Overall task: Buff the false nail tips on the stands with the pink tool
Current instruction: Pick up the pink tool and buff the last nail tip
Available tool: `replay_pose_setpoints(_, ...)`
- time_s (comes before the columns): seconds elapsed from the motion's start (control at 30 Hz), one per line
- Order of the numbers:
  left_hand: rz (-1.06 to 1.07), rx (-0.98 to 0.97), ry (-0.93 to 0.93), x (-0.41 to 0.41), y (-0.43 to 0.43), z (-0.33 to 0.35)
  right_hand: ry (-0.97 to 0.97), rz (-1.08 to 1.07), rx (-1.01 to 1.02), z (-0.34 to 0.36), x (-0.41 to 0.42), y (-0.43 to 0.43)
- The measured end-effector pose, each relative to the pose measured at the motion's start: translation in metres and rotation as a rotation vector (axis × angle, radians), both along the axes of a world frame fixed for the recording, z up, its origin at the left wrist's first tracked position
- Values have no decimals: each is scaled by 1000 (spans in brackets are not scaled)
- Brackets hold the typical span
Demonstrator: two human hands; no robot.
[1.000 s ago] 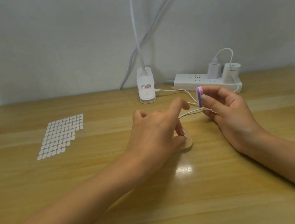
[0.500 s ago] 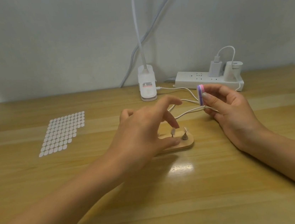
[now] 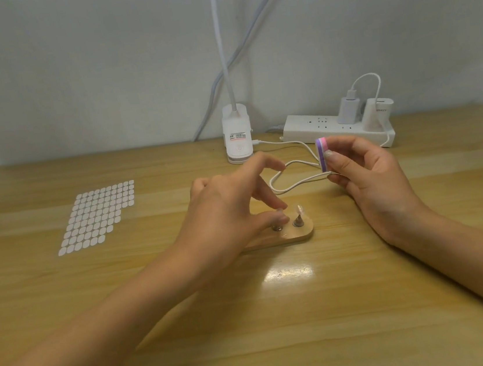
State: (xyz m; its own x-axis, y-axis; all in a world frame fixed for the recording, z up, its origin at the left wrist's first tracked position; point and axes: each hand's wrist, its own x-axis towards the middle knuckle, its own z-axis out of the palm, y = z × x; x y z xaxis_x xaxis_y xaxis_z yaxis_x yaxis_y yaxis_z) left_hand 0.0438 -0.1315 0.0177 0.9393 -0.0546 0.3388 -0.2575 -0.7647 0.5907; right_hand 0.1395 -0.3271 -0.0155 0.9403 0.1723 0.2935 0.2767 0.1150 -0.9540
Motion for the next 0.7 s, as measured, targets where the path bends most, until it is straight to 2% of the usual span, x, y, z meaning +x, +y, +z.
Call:
replay_pose_setpoints(0.27,-16,-93,82,-1,-1,3,-1,25,-37,1,-1,0)
replay_pose_setpoints(0.47,-39,38,123,-5,0,1,2,35,-44,3,-3,0)
replay_pose_setpoints(0.7,-18,231,-29,3,-22,1,10,30,-36,3,-3,0)
